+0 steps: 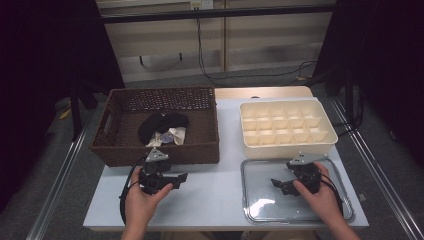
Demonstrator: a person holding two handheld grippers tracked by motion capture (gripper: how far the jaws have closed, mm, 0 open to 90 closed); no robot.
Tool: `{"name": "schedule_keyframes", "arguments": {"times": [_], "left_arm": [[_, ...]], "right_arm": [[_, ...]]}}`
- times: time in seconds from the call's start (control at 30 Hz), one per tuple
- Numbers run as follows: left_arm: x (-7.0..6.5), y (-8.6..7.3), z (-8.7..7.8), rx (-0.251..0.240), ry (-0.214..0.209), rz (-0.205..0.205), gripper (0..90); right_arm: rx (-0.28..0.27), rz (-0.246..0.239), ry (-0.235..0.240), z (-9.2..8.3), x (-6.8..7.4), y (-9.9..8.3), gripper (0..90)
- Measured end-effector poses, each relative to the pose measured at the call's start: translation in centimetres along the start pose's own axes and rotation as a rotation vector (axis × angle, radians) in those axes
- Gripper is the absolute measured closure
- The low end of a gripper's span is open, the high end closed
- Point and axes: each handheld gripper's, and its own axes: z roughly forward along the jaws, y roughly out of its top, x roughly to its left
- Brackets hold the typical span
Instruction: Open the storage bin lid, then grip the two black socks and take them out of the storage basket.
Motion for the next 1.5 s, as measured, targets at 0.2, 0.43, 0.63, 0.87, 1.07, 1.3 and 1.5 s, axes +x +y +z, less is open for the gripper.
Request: {"name": "schedule_keyframes", "arguments": {"times": [0.2,0.43,0.63,0.87,1.07,1.3,1.5], "left_arm": [[0.4,0.0,-0.4,0.000,0.009,-0.010,28.9],[0.7,0.4,-0.9,0.001,0.006,-0.010,28.9],[1.0,1.2,-1.4,0.005,0.006,0.002,28.8],[1.1,1.7,-1.6,0.011,-0.004,-0.004,28.7],[1.2,2.4,-2.0,0.025,-0.001,0.002,28.5],[1.1,3.3,-2.6,0.030,-0.011,0.005,28.5],[1.0,4.1,-3.4,0.024,-0.020,0.003,28.4]], "right_arm": [[-0.001,0.002,0.013,0.1,0.1,0.0,14.2],[-0.001,0.001,0.010,0.1,0.1,0.0,14.1],[-0.002,0.000,0.010,0.1,0.1,0.0,14.1],[-0.002,-0.001,0.010,0.1,0.1,0.0,14.1],[-0.002,0.000,0.010,0.1,0.1,0.0,14.0],[0.000,0.003,0.009,0.1,0.1,0.0,14.1],[-0.001,0.001,0.009,0.1,0.1,0.0,14.1]]}}
